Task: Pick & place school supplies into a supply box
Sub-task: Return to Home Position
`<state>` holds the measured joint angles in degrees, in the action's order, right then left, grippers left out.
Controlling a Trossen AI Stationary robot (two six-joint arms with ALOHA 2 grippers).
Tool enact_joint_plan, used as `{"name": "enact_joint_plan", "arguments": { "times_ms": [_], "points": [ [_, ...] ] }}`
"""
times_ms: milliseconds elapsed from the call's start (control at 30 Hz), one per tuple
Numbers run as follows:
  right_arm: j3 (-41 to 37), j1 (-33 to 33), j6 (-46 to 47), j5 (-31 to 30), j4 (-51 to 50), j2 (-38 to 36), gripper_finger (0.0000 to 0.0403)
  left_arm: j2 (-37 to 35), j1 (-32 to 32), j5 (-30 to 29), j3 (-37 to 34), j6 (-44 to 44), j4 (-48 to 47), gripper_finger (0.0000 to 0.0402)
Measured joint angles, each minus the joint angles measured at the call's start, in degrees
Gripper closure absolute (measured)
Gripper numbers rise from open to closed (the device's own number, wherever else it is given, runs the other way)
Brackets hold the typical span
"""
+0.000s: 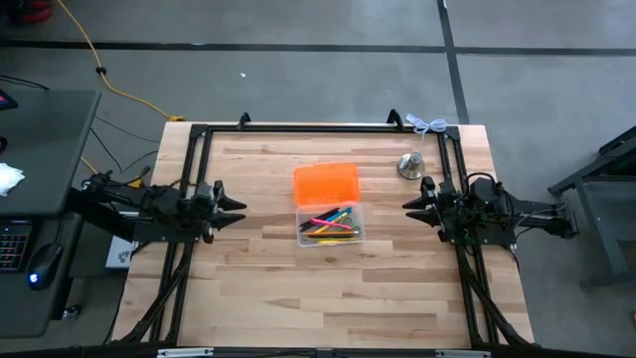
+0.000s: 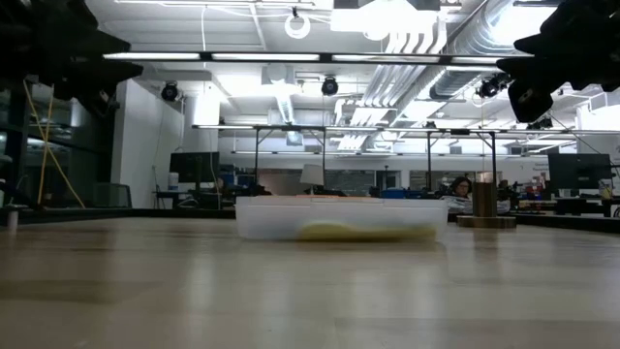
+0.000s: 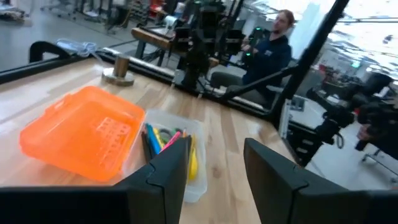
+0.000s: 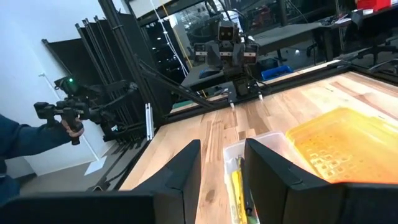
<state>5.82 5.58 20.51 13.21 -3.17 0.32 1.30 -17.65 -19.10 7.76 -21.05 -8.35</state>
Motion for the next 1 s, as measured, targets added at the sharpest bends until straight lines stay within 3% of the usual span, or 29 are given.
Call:
{"name": "enact_joint_plan", "arguments": {
  "times_ms": [233,500,1000],
  "points": [
    [-1.2,0.0,-0.6,-0.8,2.2,-0.1,0.03,-1.0,0.0,0.1,-0.1,0.9,-1.9,0.0213],
    [-5.2,0.0,-0.1,-0.4,6.9,0.1,0.03,-0.7,0.0,-2.3,-6.8,5.3,12.4,0.0213],
    [-5.2,0.0,-0.9,0.6,7.3,0.0,0.03,-0.6,0.0,-1.0,-6.9,5.8,11.6,0.0213]
  ]
}}
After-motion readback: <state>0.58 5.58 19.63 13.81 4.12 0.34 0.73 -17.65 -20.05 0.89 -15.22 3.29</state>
